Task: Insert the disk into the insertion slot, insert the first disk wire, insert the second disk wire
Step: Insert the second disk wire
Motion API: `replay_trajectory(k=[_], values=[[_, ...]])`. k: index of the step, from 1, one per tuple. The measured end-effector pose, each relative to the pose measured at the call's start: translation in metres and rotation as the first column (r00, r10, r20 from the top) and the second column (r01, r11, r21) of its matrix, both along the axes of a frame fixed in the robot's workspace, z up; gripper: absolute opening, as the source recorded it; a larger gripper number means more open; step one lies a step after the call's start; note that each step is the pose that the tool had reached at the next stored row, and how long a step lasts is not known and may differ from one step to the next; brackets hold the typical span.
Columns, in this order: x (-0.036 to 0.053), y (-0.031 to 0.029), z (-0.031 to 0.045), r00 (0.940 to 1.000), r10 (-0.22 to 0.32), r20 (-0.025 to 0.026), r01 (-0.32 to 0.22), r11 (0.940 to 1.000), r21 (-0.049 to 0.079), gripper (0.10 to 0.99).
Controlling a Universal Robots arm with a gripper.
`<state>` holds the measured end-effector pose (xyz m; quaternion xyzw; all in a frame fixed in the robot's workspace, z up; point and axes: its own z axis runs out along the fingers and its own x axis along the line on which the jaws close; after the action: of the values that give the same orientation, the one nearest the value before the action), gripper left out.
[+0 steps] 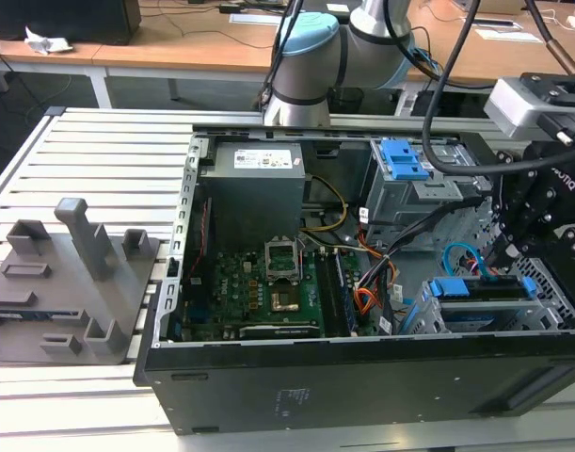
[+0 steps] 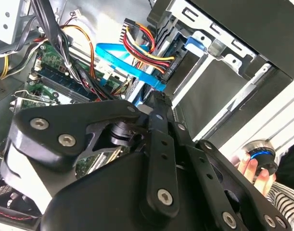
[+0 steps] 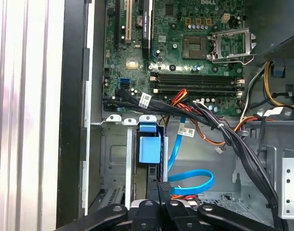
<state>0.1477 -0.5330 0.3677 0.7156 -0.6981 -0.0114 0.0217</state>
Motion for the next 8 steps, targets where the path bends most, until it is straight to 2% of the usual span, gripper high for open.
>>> replay_trajectory(k=[1, 5, 8], values=[[0.0, 0.0, 0.0004, 1.0, 0.0, 0.0, 0.0, 1.0, 0.0, 0.106], [-0.0003, -0.0001, 0.0005, 1.0, 0.0, 0.0, 0.0, 1.0, 0.0, 0.106], [-0.0147, 0.0, 0.0003, 1.0, 0.0, 0.0, 0.0, 1.0, 0.0, 0.106]])
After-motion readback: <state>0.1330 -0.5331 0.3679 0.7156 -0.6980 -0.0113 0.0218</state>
